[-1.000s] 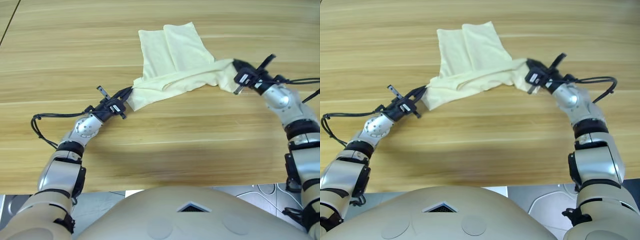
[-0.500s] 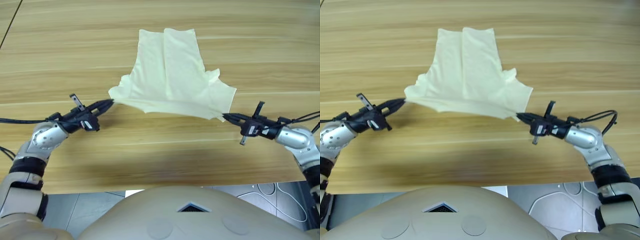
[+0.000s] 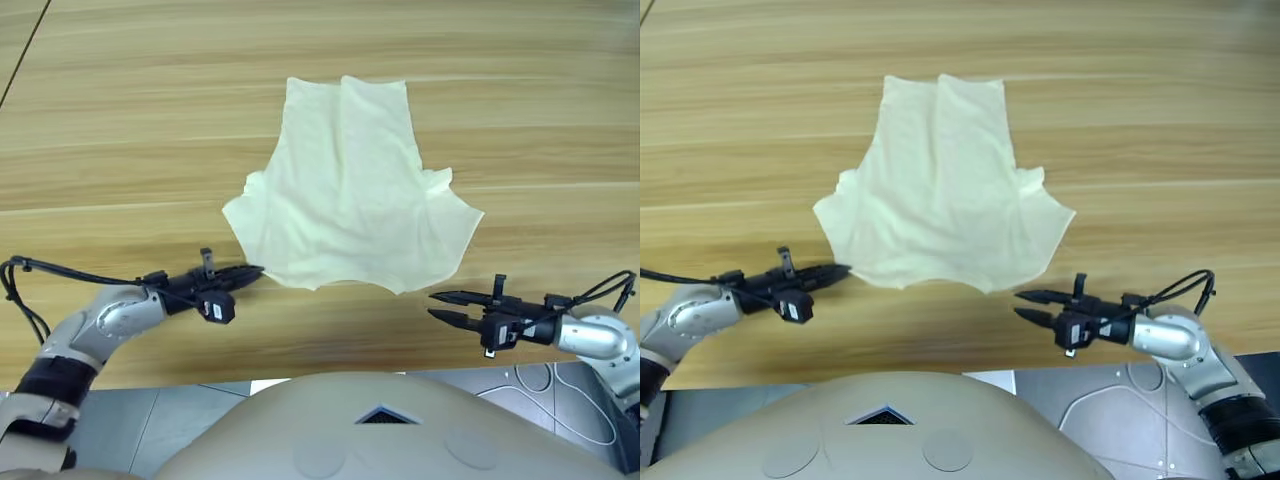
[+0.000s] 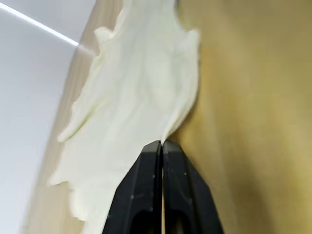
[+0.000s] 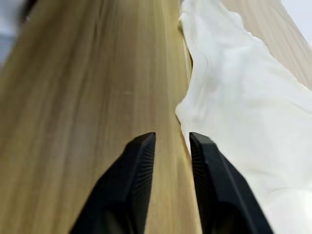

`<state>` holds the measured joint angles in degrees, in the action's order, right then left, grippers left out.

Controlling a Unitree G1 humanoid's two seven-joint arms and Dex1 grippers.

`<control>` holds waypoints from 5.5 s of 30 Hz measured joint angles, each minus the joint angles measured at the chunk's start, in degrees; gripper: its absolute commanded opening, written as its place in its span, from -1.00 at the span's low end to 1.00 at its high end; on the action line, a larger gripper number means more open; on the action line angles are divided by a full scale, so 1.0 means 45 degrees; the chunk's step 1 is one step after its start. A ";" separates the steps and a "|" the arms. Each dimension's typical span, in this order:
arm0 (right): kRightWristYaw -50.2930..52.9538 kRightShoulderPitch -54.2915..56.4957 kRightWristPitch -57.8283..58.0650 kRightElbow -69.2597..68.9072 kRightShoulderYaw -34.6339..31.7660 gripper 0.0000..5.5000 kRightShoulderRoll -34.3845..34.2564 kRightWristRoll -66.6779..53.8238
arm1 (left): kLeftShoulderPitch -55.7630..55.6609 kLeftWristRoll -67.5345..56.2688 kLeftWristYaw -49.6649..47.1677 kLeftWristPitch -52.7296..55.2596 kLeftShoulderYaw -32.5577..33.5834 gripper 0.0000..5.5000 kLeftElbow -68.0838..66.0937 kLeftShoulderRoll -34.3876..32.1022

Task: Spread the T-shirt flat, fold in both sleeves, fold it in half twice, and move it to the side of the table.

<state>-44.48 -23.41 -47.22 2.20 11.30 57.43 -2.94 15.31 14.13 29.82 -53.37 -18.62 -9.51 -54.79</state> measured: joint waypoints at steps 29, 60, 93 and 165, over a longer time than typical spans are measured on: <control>0.6032 1.3733 0.4123 0.7551 0.1146 0.01 -0.6383 0.6423 | -0.4718 0.1283 0.0651 0.0376 0.1218 -0.39 -0.2929 0.1835; 0.9078 1.6816 0.7505 1.7087 0.3876 -0.99 -0.9475 0.9800 | -0.4939 0.3761 -0.0630 0.1437 -0.0232 -1.00 -0.2198 0.1062; 0.9380 1.6582 0.7258 1.6682 0.0709 -0.99 -0.7553 0.6934 | -0.3353 0.1925 -0.1479 0.0771 0.0755 -1.00 -0.2763 0.0508; 0.3482 0.8349 0.2138 0.5815 -0.1370 -1.00 -0.4054 0.3035 | -0.2176 0.4569 -0.2013 0.3302 0.1420 -0.99 -0.0692 -0.0464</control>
<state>-28.81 14.17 -37.60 28.37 5.14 39.19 10.71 5.52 34.69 20.76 -38.51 -12.23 -12.62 -56.87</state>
